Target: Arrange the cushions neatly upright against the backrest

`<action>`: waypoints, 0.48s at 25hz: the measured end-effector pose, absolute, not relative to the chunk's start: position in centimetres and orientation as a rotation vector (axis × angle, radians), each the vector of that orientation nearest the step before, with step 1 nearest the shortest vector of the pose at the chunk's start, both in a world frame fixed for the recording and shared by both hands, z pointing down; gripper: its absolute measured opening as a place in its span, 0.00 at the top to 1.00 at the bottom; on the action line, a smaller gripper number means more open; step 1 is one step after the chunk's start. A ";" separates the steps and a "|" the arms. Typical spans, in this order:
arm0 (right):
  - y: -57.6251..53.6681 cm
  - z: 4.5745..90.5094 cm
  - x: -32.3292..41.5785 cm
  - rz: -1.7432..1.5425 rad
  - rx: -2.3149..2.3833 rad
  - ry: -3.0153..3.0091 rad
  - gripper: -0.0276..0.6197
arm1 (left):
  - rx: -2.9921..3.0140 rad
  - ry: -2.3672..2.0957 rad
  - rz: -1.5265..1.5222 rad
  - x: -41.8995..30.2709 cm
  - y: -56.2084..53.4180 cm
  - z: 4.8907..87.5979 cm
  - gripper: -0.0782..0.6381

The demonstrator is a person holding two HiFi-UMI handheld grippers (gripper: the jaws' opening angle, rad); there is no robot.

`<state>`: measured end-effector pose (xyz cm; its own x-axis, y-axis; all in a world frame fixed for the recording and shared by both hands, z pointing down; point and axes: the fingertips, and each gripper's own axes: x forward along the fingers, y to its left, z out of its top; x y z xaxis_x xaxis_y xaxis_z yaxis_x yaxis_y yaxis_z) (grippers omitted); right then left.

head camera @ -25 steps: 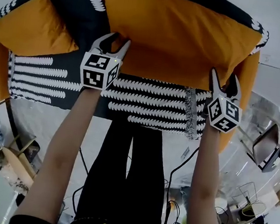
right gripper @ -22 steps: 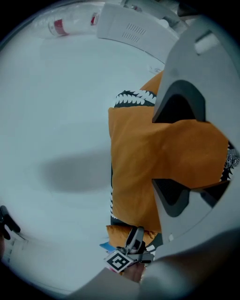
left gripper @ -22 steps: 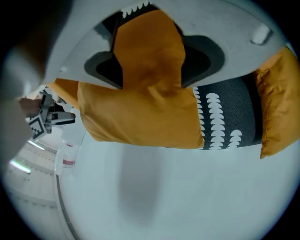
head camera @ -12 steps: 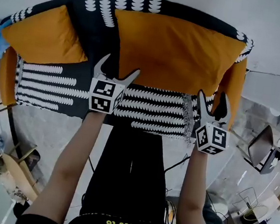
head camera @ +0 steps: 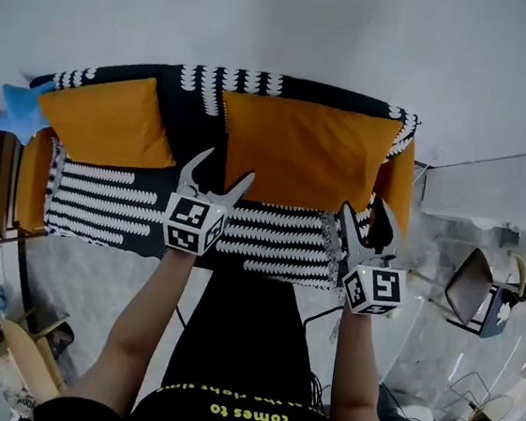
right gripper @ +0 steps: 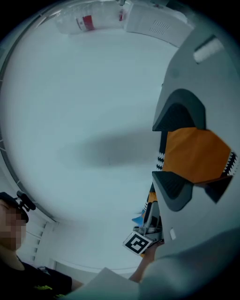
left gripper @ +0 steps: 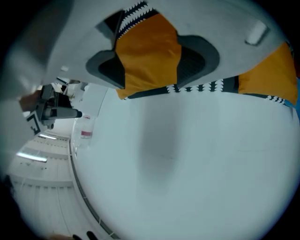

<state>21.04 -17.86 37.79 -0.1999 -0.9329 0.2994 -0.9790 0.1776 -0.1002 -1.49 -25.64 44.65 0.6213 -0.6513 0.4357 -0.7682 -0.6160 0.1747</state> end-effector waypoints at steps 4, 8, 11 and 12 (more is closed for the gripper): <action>-16.9 34.5 22.1 0.369 1.850 -2.310 0.56 | 2.547 -1.117 0.426 1.2 -24.4 40.3 0.46; -16.5 32.2 22.1 0.351 1.838 -2.296 0.66 | 2.593 -1.091 0.386 1.4 -23.3 36.8 0.54; -16.1 30.4 20.5 0.345 1.819 -2.300 0.68 | 2.590 -1.097 0.360 -0.7 -22.7 34.8 0.59; -15.8 29.8 20.9 0.338 1.817 -2.307 0.68 | 2.588 -1.099 0.349 -0.5 -22.4 34.3 0.60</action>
<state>20.90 -15.84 29.77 -0.2337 -0.9302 0.2829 -0.9723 0.2248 -0.0641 -0.50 -22.45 34.28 0.6764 -0.6547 0.3374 -0.7295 -0.6587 0.1842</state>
